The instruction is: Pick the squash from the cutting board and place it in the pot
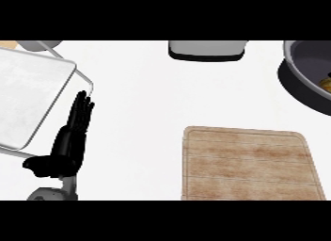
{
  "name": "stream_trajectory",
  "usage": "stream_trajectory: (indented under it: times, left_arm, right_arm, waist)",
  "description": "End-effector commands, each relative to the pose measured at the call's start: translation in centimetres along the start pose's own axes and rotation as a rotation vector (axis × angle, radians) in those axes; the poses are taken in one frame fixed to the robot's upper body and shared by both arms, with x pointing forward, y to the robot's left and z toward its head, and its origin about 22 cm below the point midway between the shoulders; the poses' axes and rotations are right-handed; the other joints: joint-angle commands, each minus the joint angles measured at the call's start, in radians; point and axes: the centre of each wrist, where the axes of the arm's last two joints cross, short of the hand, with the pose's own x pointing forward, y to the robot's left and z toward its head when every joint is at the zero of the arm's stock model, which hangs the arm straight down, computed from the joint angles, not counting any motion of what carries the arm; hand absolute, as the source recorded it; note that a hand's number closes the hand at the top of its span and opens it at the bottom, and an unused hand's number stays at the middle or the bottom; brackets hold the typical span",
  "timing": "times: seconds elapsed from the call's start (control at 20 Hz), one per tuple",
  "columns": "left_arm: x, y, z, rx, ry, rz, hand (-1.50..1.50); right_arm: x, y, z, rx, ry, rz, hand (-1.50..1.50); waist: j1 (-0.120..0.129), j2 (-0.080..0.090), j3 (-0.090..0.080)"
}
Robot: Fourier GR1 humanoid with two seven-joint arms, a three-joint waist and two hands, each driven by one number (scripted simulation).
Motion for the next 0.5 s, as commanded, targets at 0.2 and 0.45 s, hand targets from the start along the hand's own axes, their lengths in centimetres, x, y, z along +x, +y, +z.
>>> stream_trajectory:
  times: [0.2,0.45]
  left_arm:
    - [-0.3,0.0,1.1,0.008,0.01,-0.004,0.0]
    - [0.8,0.8,-0.7,0.007,-0.005,-0.013,0.0]
  right_arm:
    - [-3.4,-2.4,-1.1,-0.164,0.013,-0.372,-1.5]
    - [-6.1,-5.3,-2.3,-0.221,0.025,-0.413,-1.5]
  waist:
    - [-0.008,-0.003,0.0]
    - [-0.001,0.002,-0.001]
